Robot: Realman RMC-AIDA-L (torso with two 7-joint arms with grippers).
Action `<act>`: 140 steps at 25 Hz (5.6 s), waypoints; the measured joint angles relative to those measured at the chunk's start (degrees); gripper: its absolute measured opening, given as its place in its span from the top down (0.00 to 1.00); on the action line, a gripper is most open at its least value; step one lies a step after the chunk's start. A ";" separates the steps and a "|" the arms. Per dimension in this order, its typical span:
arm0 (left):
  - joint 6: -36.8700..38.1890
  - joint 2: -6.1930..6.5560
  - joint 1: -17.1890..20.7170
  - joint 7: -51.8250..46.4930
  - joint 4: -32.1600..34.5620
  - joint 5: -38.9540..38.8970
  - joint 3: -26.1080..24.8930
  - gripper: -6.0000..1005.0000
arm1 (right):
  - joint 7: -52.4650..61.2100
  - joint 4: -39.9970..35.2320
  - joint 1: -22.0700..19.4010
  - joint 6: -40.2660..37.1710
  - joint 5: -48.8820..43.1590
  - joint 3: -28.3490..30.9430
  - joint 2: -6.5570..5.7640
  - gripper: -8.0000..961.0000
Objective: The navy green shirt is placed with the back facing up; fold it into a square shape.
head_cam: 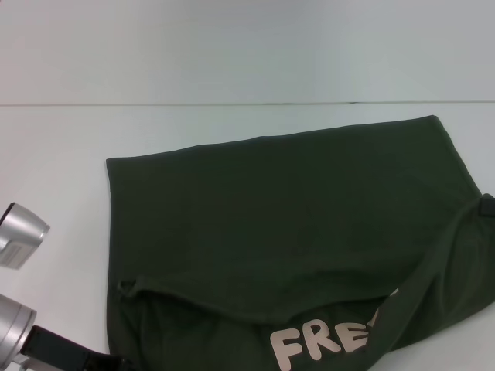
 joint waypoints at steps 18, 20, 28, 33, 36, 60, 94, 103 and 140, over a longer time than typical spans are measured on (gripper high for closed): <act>-0.19 -0.49 -1.45 0.86 -2.46 -0.21 1.65 0.21 | -0.03 0.24 0.04 -0.12 0.14 0.00 0.00 0.96; -0.61 -0.76 -1.55 0.88 -2.46 -0.21 2.44 0.21 | -0.07 0.28 0.08 -0.12 0.13 0.00 0.00 0.96; -1.45 -0.97 -1.86 0.90 -2.23 -0.20 2.87 0.24 | -0.14 0.42 0.07 -0.12 0.10 0.00 0.00 0.96; -3.01 -1.04 -1.91 0.74 -1.94 0.18 4.89 0.36 | -0.08 0.18 0.01 -0.12 0.13 0.00 0.00 0.96; -3.70 -1.14 -1.92 0.51 -1.89 0.27 6.10 0.50 | 0.03 0.11 -0.04 -0.16 0.15 0.00 0.00 0.96; 0.93 0.65 -3.38 1.24 -1.70 -0.21 3.60 0.97 | -0.44 0.07 -0.23 -0.89 -0.09 -2.88 -0.10 0.96; 4.46 5.63 -6.66 3.26 -1.58 -1.57 -13.41 0.96 | -4.03 0.58 -1.40 -3.52 0.93 0.90 0.96 0.96; -7.31 6.14 -5.63 3.28 -2.45 -7.90 -19.47 0.97 | -4.49 3.45 -0.12 8.92 10.86 2.32 2.02 0.96; -51.16 -1.30 -7.70 19.73 -10.74 -29.28 -18.59 0.97 | -36.26 11.08 9.73 55.66 27.98 2.30 14.24 0.96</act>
